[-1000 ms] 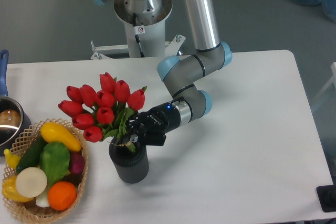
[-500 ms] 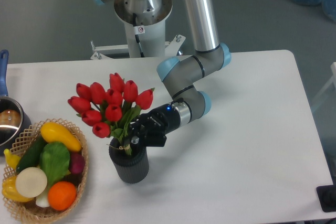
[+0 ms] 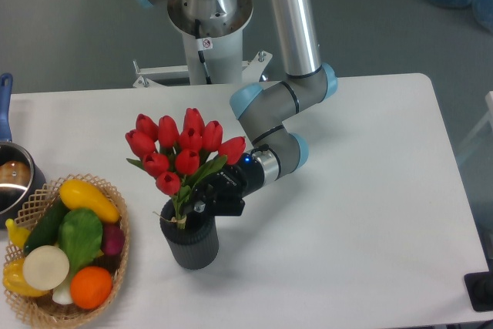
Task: Insert the flowers into the vase
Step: 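Hold the tulips upright in the vase and settle the stems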
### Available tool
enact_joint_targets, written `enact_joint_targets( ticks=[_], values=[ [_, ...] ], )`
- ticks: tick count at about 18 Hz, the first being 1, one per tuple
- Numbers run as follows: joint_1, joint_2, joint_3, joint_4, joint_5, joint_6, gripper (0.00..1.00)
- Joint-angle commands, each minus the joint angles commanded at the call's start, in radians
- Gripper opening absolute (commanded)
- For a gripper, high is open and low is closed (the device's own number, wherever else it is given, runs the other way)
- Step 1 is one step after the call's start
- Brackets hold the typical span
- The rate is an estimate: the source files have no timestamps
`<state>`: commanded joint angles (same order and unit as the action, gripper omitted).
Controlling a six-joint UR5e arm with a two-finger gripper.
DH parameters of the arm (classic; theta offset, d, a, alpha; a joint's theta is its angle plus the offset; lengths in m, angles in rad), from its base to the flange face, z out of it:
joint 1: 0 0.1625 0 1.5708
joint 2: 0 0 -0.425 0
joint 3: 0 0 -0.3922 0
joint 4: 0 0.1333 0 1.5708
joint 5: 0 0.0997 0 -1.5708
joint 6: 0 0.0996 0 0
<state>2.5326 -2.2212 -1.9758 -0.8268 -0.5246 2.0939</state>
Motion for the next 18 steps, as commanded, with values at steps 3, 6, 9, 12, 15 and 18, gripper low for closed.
enact_joint_targets(
  ticks=[3, 6, 9, 12, 15, 18],
  values=[
    [0.003, 0.005, -0.009, 0.000, 0.002, -0.002, 0.25],
    [0.009, 0.009, -0.012, 0.000, 0.002, 0.000, 0.25],
    [0.012, 0.014, -0.015, -0.002, 0.003, 0.000, 0.25],
    [0.018, 0.026, -0.025, 0.000, 0.005, 0.000, 0.25],
    [0.028, 0.032, -0.031, -0.002, 0.021, 0.012, 0.25],
    [0.040, 0.040, -0.029, 0.000, 0.081, 0.012, 0.25]
  ],
)
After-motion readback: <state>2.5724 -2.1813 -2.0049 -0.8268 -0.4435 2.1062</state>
